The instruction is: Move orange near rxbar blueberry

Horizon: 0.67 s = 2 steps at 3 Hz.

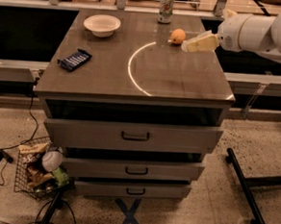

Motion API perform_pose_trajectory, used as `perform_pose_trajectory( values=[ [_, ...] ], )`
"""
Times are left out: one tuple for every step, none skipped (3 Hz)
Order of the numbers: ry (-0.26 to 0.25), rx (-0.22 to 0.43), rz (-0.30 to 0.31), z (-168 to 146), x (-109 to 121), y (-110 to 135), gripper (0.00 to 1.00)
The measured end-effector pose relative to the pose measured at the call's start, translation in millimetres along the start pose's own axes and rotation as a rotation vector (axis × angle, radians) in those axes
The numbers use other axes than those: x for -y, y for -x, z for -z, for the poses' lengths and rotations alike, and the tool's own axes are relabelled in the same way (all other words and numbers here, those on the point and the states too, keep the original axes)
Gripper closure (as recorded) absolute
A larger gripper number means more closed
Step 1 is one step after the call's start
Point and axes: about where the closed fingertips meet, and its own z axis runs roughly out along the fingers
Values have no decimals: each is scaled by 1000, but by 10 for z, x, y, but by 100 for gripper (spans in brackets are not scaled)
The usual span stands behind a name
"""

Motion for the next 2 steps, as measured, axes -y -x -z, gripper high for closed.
perform_pose_trajectory(
  values=[
    [-19,19,-74,-436,142,-235,0],
    [-12,46,-145,-903,251,-462,0]
  ],
)
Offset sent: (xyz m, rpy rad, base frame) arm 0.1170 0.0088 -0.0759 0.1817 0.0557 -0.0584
